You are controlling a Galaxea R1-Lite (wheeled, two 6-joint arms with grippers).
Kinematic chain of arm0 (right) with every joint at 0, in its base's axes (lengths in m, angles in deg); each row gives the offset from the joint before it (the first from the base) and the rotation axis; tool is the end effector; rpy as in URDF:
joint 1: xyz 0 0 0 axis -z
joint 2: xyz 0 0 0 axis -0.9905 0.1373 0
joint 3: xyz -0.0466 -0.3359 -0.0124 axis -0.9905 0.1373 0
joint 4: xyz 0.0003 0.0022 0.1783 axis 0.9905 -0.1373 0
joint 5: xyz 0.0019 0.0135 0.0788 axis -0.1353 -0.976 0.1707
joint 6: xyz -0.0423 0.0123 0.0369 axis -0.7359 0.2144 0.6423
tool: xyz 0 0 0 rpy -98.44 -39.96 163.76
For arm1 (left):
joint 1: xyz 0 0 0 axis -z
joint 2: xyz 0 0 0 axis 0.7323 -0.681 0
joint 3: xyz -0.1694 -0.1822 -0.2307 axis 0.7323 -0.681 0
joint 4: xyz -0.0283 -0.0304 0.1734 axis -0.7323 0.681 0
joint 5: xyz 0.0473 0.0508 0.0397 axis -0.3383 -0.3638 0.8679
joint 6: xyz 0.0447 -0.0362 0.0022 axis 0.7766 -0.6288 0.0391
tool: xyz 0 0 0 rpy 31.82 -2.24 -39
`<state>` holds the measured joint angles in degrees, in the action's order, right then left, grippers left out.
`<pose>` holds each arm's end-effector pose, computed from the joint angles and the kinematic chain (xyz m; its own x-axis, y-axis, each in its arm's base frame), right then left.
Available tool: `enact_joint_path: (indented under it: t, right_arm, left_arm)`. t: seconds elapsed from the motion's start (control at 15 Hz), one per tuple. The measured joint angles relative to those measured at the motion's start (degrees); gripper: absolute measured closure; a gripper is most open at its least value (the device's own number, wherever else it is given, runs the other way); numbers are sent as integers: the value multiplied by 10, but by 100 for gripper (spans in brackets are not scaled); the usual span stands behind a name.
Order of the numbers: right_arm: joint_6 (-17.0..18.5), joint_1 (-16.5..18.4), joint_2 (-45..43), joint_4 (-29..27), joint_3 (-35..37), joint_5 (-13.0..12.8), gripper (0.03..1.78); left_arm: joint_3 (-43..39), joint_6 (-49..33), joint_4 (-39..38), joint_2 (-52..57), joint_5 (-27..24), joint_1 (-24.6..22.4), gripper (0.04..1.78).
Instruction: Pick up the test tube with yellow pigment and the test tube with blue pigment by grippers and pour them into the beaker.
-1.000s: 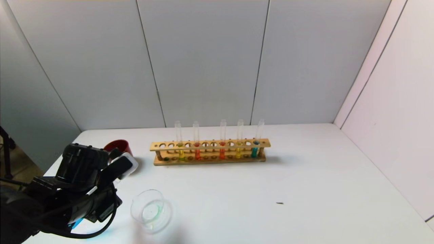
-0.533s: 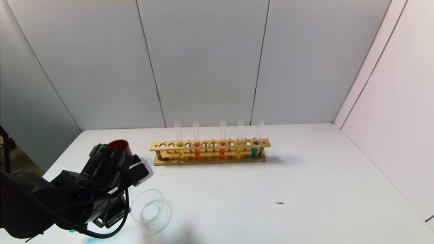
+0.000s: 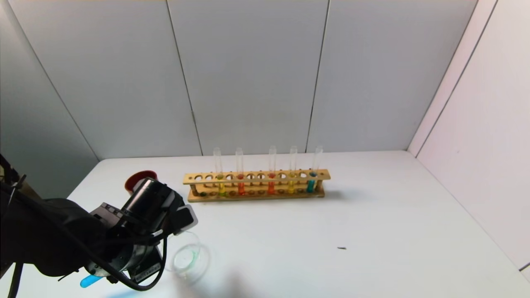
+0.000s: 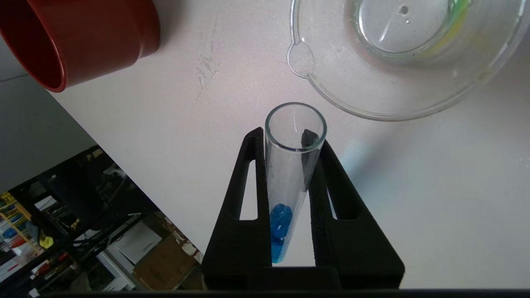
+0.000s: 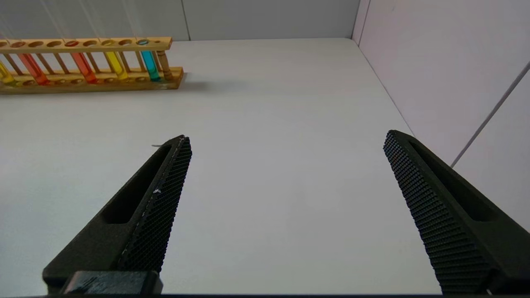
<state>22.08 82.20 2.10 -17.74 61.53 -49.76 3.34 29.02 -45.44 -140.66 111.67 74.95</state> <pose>-0.0412 -0.0003 0.0744 0.9997 -0.0093 -0.0209 0.0096 0.9999 0.0133 0.2380 -0.0972 0.1205 0.5775 0.1938 -0.7930 0.6067 0.5481 0.5758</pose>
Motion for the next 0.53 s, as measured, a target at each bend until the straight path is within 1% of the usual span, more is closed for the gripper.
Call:
enact_joint_path:
  t: [0.07, 0.33, 0.53]
  right_arm:
    - [0, 0, 0, 0, 0, 0, 11]
    - [0, 0, 0, 0, 0, 0, 11]
    - [0, 0, 0, 0, 0, 0, 11]
  left_arm:
    - [9, 0, 23, -1, 4, 5, 151]
    - [34, 0, 69, -16, 20, 12, 151]
    - [43, 1, 75, -38, 41, 14, 151]
